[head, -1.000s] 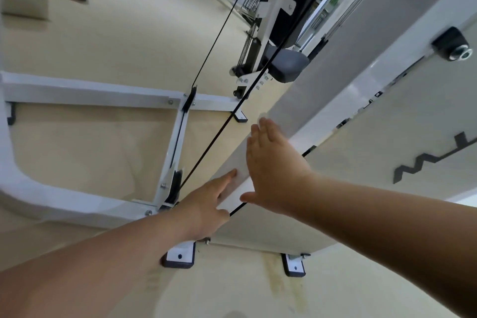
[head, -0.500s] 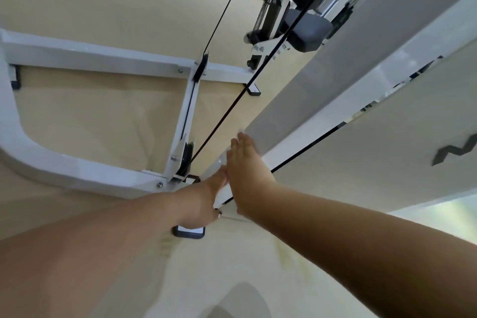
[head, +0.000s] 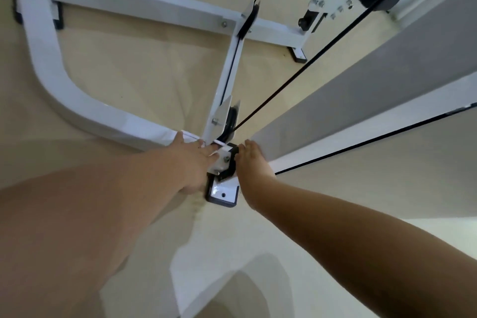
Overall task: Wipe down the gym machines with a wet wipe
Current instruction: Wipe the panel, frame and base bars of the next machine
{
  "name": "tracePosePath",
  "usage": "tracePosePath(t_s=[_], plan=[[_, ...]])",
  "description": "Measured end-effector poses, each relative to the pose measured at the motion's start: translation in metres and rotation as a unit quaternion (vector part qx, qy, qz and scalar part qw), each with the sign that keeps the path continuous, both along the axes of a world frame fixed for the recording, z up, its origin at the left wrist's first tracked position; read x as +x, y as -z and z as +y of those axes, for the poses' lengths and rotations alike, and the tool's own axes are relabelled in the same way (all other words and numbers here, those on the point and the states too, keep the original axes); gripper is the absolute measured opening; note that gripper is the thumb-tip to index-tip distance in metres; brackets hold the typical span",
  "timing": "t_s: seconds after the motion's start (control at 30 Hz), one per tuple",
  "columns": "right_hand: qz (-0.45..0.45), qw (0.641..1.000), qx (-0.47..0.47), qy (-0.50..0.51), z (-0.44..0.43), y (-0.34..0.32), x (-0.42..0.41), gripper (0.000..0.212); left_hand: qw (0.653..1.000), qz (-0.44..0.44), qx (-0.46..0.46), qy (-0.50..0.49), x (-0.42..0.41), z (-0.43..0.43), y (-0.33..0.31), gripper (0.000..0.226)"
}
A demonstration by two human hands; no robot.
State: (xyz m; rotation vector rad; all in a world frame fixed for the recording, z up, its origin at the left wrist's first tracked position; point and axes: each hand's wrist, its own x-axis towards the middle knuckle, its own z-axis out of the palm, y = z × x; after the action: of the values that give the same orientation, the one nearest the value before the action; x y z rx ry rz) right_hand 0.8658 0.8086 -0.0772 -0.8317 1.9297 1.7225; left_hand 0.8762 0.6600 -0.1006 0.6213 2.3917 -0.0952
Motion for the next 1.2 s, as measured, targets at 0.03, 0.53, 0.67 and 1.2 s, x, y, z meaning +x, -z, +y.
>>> tracePosePath(t_s=[0.03, 0.53, 0.67, 1.2], plan=[[0.013, 1.000, -0.010, -0.014, 0.005, -0.009, 0.000, 0.087, 1.000, 0.000, 0.005, -0.003, -0.002, 0.001, 0.001, 0.087], [-0.015, 0.983, -0.002, -0.185, 0.048, -0.002, 0.025, 0.079, 0.998, -0.047, 0.021, -0.041, -0.016, 0.004, 0.003, 0.066], [0.005, 0.967, 0.007, -0.253, 0.077, -0.025, 0.031, 0.082, 0.995, -0.075, 0.019, -0.060, -0.009, 0.002, -0.008, 0.058], [-0.013, 0.656, -0.698, 0.285, 0.101, 0.041, 0.068, 0.049, 0.974, -0.100, 0.136, -0.148, 0.038, 0.042, -0.035, 0.052]])
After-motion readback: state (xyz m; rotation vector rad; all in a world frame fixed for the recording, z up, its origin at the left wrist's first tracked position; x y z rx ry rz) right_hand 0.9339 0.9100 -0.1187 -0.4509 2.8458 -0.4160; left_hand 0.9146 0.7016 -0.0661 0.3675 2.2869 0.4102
